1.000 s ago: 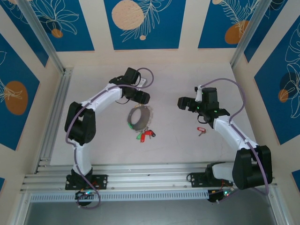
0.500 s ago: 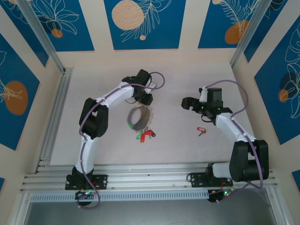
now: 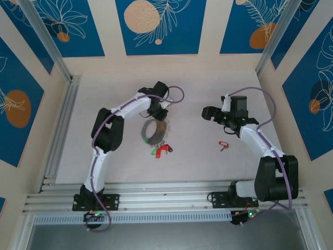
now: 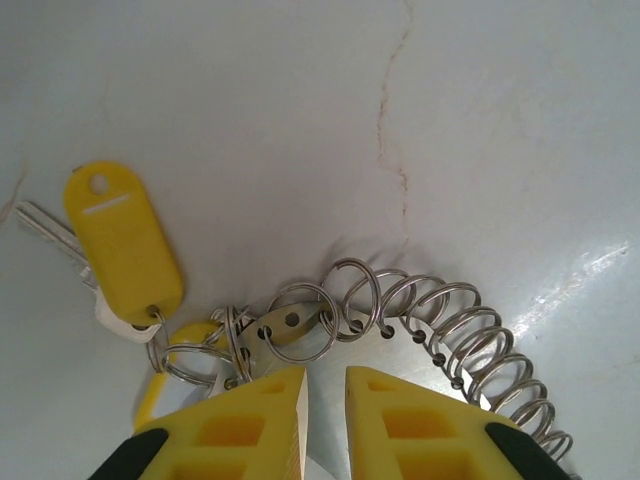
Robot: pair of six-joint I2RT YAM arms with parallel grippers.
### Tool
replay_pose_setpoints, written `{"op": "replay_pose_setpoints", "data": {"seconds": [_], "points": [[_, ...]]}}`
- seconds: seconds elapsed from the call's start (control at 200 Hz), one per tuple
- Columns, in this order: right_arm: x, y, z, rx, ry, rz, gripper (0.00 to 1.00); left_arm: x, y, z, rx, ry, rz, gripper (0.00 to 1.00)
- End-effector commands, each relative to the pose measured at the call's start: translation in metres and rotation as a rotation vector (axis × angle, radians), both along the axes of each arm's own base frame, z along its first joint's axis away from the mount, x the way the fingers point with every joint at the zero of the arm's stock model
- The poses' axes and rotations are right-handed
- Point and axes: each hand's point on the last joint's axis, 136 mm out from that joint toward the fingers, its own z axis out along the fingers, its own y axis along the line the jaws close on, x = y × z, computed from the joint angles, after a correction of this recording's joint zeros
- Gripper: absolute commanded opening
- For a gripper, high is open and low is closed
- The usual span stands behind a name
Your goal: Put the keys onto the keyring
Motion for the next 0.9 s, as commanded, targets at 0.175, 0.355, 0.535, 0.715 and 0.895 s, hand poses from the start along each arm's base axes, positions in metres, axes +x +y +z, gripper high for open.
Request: {"op": "replay_pose_setpoints", "data": {"seconds": [0.175,0.355,0.535,0.715,0.895], "points": [[0.004,-0.005,0.024,0.028,-0.04,-0.009,0.91,-0.001,0.001,-0.018,0.055,0.013,-0.048,0.3],[0.004,-0.007,0.027,0.03,-0.048,-0.016,0.91,0.004,0.002,-0.024,0.081,-0.004,-0.056,0.36],[0.005,-0.006,0.028,0.045,-0.052,-0.015,0.91,0.013,0.002,-0.02,0.096,-0.051,-0.06,0.35],[0.005,-0.006,0.028,0.05,-0.052,-0.017,0.9,0.018,0.004,-0.024,0.144,-0.083,-0.09,0.32],[0.006,-0.007,0.028,0.061,-0.056,-0.021,0.89,0.023,0.004,-0.022,0.199,-0.136,-0.137,0.29]]}}
